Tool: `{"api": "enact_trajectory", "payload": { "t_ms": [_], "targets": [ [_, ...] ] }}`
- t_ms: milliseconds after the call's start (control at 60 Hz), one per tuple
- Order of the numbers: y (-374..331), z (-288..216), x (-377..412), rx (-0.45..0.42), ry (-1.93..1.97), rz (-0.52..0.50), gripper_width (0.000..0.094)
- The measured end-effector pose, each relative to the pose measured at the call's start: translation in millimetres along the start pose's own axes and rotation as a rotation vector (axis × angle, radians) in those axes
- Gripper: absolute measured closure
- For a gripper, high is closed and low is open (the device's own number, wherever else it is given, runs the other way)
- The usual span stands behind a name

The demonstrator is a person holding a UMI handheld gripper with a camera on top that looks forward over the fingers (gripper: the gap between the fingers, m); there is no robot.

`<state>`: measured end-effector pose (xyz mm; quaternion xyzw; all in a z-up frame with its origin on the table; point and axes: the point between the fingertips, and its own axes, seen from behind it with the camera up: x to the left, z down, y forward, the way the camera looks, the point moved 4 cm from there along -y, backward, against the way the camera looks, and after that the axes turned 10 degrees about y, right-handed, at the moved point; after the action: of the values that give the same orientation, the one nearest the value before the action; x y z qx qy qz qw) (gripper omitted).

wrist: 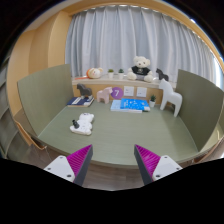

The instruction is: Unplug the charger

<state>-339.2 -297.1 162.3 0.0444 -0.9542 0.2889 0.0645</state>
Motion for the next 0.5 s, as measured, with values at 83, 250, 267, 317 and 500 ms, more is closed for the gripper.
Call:
{"api": "enact_trajectory", "payload": {
  "t_ms": [83, 250, 267, 317, 500],
  "targets": [
    [28, 40, 30, 0.037, -0.018, -0.028, 0.0096],
    [97, 88, 114, 0.08, 0.002, -0.053, 0.0098],
    [104, 90, 122, 0.083, 0.005, -0.055, 0.0099],
    [127, 91, 143, 0.086, 0.017, -0.057, 0.0091],
    [206, 69, 203, 0.052, 0.037, -0.049, 0.0096]
  ]
}}
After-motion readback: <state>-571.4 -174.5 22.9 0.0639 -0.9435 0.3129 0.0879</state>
